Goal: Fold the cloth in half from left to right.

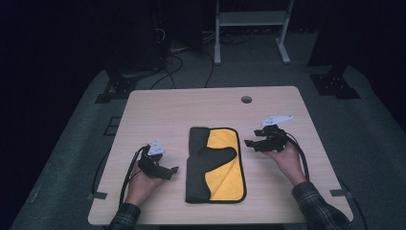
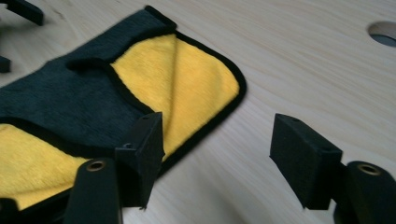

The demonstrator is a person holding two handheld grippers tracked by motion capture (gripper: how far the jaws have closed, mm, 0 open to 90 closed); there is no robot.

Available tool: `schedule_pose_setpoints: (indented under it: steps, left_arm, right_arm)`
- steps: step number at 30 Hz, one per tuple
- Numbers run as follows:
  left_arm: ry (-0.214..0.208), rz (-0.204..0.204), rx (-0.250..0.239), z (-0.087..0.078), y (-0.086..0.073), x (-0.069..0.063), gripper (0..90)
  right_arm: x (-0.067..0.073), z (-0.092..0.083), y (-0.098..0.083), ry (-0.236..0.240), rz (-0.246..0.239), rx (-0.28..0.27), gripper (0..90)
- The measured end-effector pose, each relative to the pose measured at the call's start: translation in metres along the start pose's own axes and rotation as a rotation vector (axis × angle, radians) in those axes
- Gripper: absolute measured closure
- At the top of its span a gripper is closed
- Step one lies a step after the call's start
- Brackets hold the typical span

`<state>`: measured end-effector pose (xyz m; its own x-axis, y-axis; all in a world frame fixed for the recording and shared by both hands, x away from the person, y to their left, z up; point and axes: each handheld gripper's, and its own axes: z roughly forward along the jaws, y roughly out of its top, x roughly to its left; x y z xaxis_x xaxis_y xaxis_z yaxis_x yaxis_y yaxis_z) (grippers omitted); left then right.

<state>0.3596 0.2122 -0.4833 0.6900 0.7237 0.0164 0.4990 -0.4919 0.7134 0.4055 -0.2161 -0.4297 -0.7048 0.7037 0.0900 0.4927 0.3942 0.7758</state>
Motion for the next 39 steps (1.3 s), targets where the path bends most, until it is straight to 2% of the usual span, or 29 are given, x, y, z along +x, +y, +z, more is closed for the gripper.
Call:
schedule_pose_setpoints:
  steps: [3,6,12,17,26,35,39]
  left_arm:
    - [0.0,0.0,0.0,0.0,0.0,0.0,0.0]
    - [0.0,-0.003,-0.002,0.0,0.0,0.0,0.0]
    - [-0.001,0.0,0.0,0.0,0.0,0.0,0.0]
    - [0.0,-0.003,-0.002,0.0,0.0,0.0,0.0]
    - [0.0,0.002,0.0,0.0,0.0,0.0,0.0]
    - [0.0,0.004,0.0,0.0,0.0,0.0,0.0]
    - [-0.002,0.002,-0.002,0.0,0.0,0.0,0.0]
  right_arm:
    - [0.006,0.005,0.004,0.011,-0.02,-0.009,36.4]
    - [0.012,0.013,0.01,0.032,-0.038,0.005,36.6]
    - [0.028,0.027,0.022,0.087,-0.063,-0.006,40.3]
    - [0.044,0.043,0.029,0.131,-0.095,0.009,42.8]
    - [0.07,0.07,0.042,0.21,-0.117,0.014,44.7]
    - [0.093,0.098,0.053,0.244,-0.16,0.047,46.6]
    - [0.099,0.11,0.053,0.249,-0.174,0.071,47.2]
